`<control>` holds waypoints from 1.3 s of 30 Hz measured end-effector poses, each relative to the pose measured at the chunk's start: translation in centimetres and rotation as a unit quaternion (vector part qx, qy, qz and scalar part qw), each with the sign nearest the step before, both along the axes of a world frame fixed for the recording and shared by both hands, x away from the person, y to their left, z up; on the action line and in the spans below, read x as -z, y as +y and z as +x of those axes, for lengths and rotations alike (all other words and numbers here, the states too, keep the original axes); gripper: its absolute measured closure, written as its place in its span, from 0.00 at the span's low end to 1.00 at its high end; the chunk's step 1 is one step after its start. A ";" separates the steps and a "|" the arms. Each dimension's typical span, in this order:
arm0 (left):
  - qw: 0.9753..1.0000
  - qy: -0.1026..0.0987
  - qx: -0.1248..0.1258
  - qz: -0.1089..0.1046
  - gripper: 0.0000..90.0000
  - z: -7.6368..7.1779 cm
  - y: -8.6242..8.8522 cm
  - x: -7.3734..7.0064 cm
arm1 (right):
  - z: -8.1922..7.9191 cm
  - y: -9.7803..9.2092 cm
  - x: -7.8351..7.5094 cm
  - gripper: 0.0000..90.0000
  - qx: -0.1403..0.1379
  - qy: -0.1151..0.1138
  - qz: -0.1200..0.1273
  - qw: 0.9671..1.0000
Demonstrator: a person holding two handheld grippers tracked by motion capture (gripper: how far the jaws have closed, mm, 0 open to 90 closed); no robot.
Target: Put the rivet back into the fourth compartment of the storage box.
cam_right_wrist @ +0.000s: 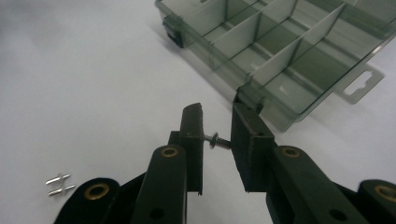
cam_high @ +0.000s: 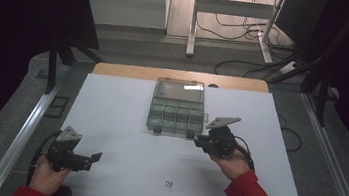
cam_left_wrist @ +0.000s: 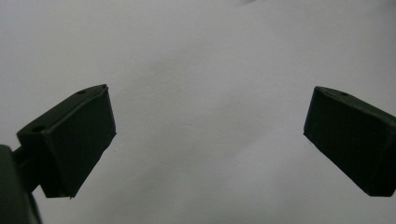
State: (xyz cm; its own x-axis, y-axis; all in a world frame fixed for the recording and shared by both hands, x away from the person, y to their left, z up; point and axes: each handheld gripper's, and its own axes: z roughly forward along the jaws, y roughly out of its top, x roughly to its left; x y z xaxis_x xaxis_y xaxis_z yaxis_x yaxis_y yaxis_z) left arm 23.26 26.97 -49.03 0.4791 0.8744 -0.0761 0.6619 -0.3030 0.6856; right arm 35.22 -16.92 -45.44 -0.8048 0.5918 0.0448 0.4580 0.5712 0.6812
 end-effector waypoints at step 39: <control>1.000 0.001 0.002 -0.001 0.03 0.1 0.0 0.0 | 9.7 0.6 -0.1 0.82 0.074 -0.002 0.016 0.997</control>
